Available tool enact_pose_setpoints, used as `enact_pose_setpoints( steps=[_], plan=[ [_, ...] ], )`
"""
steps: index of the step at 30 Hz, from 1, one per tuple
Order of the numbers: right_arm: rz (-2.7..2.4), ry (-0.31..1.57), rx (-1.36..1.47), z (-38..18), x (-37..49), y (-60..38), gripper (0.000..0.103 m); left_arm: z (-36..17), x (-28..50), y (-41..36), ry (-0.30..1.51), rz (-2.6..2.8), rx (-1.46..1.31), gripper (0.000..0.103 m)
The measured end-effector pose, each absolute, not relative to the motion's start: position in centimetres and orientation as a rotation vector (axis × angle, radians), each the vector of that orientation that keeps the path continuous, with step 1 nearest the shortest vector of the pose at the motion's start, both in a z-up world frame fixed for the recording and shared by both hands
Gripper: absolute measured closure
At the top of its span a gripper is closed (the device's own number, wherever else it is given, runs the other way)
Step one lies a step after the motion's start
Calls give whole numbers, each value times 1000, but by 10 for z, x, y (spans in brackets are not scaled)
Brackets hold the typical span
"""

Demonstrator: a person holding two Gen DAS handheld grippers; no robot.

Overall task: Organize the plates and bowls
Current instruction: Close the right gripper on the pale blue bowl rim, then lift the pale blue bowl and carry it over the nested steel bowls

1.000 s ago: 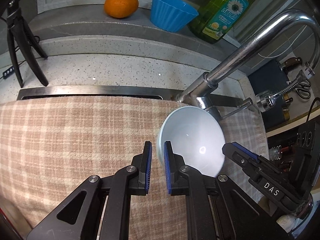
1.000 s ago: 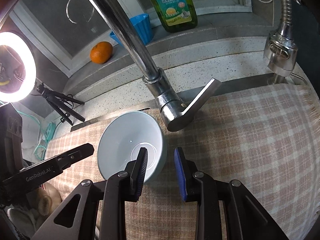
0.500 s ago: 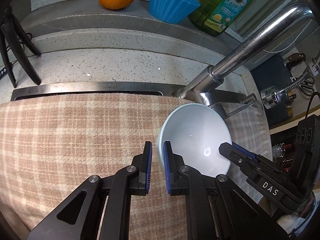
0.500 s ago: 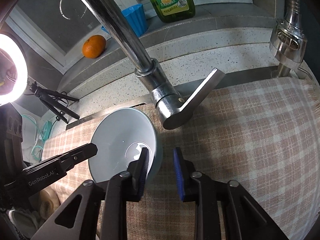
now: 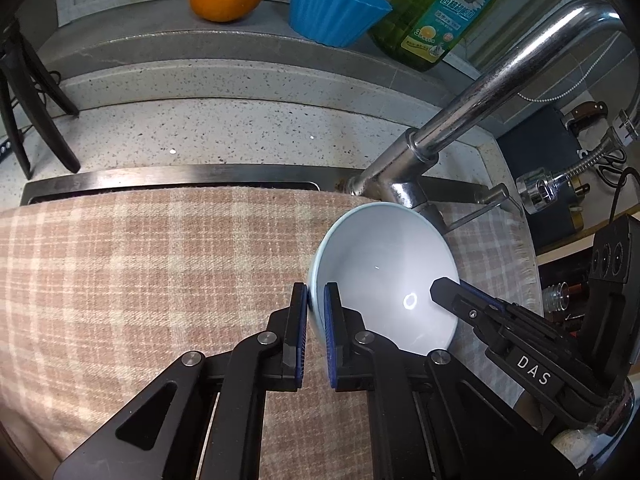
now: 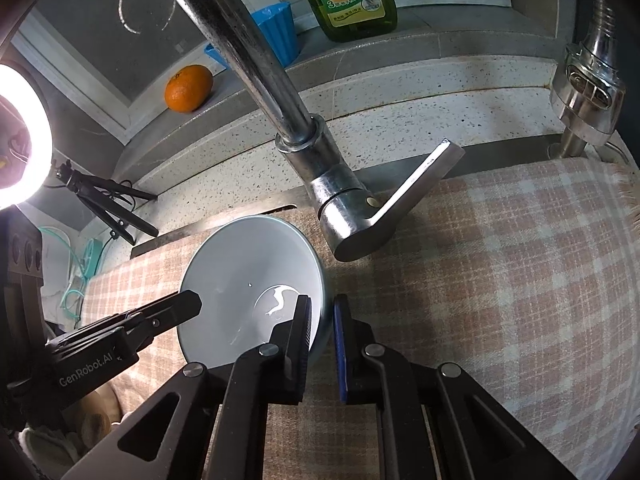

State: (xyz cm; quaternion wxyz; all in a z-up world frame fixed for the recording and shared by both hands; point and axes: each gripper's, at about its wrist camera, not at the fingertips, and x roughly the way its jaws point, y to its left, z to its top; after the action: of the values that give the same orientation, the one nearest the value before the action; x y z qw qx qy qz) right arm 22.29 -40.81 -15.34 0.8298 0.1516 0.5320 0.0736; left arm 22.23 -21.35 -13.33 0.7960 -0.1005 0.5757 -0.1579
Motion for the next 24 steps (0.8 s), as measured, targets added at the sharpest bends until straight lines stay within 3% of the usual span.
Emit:
enact_pose_setpoints(
  steps=[24],
  plan=[
    [177,1059,310,-96,179,-386,93,-85,178,-182,1153,-379,-238,96]
  ],
)
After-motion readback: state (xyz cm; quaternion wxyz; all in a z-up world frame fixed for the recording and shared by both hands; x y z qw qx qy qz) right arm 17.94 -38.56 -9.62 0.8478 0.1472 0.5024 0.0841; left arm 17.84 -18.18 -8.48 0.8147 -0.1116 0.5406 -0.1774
